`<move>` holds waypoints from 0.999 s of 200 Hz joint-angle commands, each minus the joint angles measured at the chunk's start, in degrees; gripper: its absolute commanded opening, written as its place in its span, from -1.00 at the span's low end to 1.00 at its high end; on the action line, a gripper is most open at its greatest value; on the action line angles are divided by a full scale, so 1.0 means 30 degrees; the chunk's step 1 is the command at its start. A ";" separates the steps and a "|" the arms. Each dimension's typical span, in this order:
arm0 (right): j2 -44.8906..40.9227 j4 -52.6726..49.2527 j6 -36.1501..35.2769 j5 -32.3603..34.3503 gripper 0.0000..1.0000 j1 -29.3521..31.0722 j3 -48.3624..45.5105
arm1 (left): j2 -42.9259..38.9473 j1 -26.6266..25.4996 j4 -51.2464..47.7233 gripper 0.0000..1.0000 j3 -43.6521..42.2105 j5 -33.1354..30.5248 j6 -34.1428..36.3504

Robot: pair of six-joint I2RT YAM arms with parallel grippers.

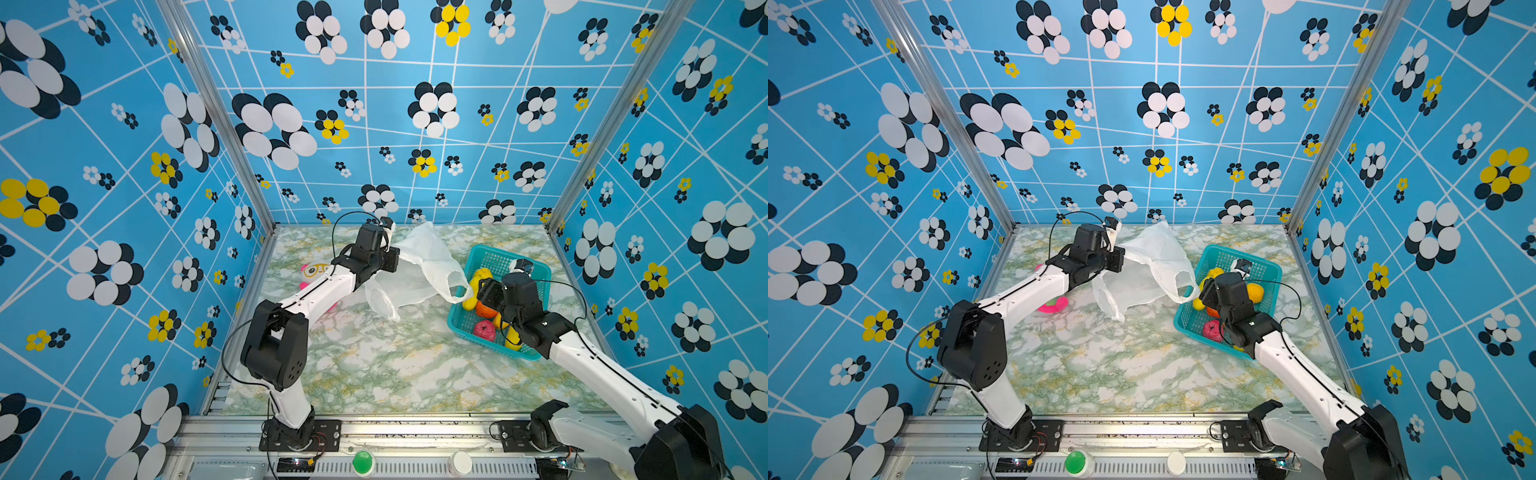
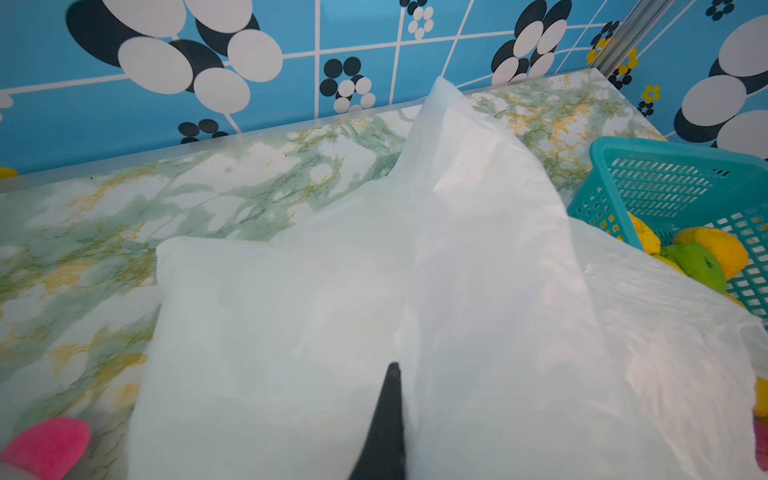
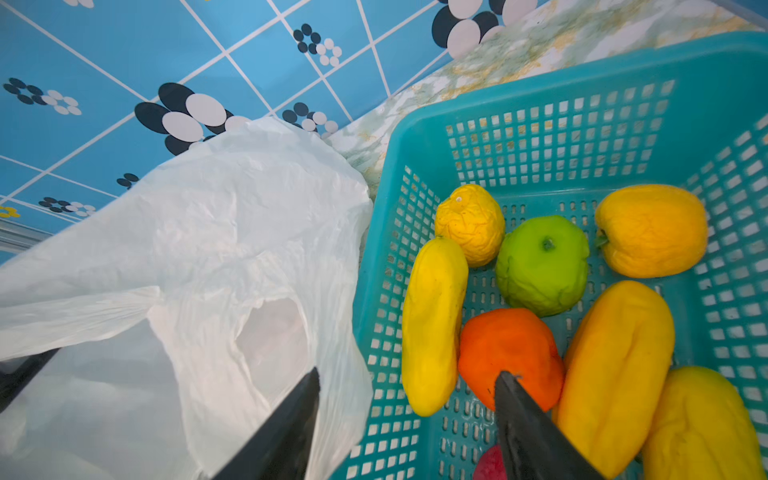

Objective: Untie the knot of the plastic bag and take out the fruit
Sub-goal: 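Lower the yellow lemon into the teal basket and open the right gripper, then raise the right gripper from the basket while the left gripper releases the bag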

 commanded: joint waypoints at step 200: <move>-0.4930 -0.4901 0.1692 0.2486 0.98 -0.0020 0.4575 | -0.5363 -0.1244 -0.4499 -0.95 -0.0218 -0.0611 -0.2904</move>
